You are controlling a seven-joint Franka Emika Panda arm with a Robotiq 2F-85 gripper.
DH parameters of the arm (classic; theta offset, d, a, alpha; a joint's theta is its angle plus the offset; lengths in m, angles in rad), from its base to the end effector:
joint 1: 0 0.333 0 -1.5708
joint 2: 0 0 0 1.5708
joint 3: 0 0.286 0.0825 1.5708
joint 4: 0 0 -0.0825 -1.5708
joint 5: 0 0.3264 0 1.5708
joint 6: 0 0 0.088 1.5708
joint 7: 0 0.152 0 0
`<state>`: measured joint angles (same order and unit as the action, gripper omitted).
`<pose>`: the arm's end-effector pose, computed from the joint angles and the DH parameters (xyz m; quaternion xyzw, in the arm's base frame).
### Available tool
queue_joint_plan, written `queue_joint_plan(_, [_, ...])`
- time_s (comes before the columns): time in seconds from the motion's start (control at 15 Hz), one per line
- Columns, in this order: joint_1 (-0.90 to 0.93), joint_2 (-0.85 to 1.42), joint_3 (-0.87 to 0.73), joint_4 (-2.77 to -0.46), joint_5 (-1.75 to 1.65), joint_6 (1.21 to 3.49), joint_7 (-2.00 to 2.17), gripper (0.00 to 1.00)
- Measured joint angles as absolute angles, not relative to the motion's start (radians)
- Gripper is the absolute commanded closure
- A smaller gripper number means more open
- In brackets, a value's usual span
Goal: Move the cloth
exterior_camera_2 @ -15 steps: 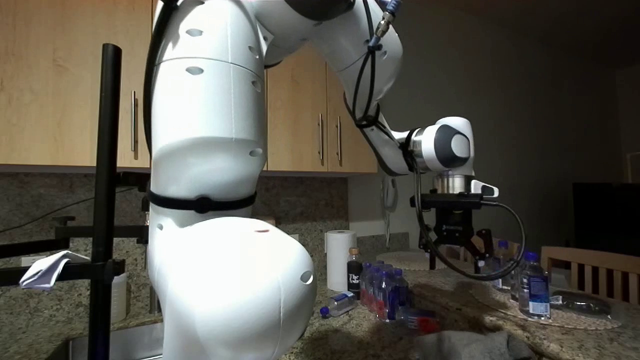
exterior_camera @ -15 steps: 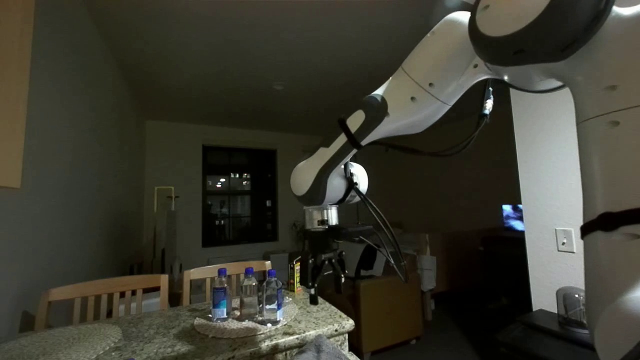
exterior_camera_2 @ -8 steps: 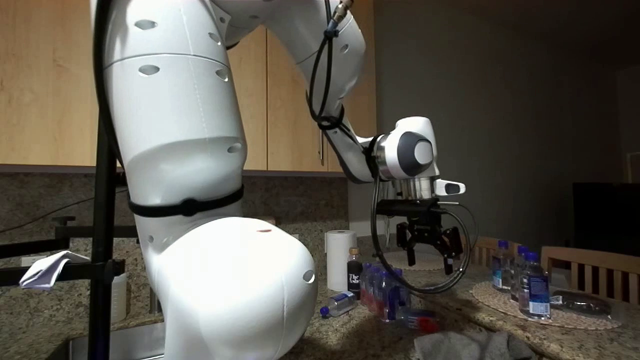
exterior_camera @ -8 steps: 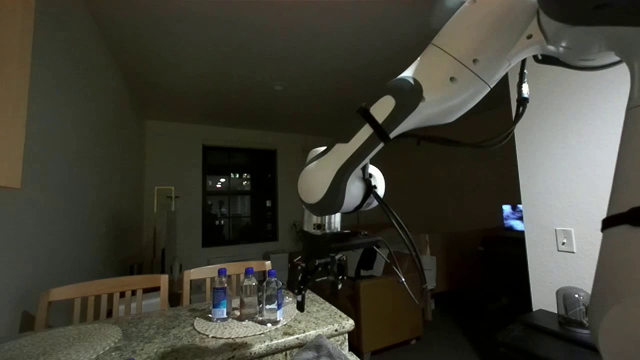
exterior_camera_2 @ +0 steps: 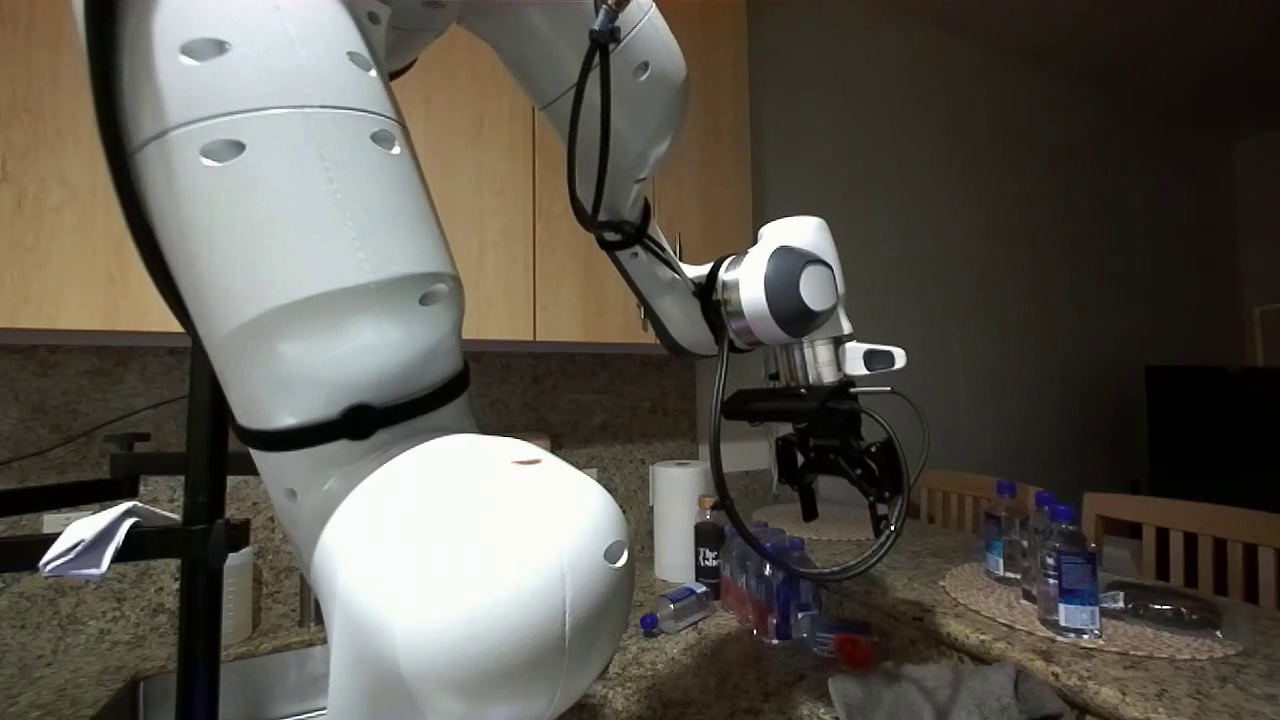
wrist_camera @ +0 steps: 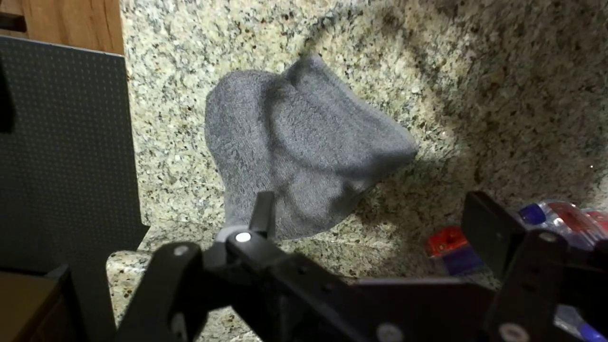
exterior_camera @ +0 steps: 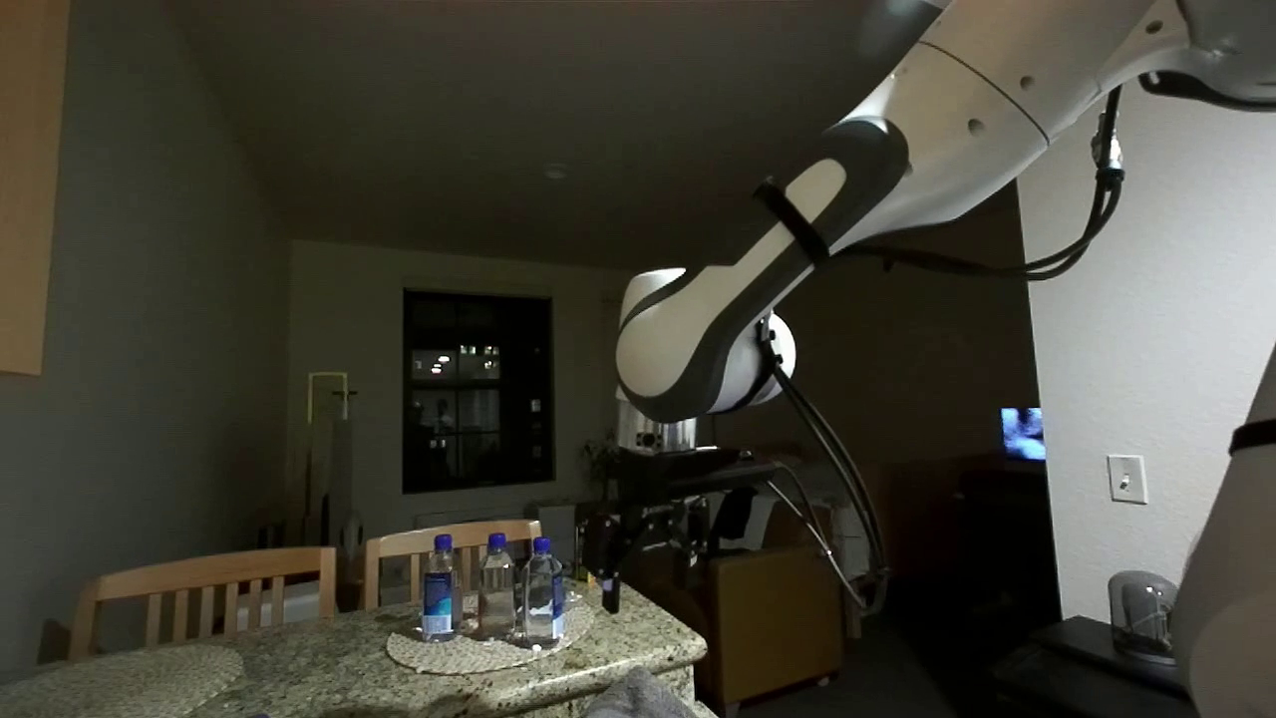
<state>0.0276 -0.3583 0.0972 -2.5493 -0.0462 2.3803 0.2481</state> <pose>0.4029 0.0475 0.3739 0.9939 -0.0476 0.0981 0.0167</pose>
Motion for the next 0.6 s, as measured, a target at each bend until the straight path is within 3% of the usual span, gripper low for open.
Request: queue_joint_plan(0.6, [0.029,-0.466,0.059,-2.553,-0.039,2.145,0.17,0.0])
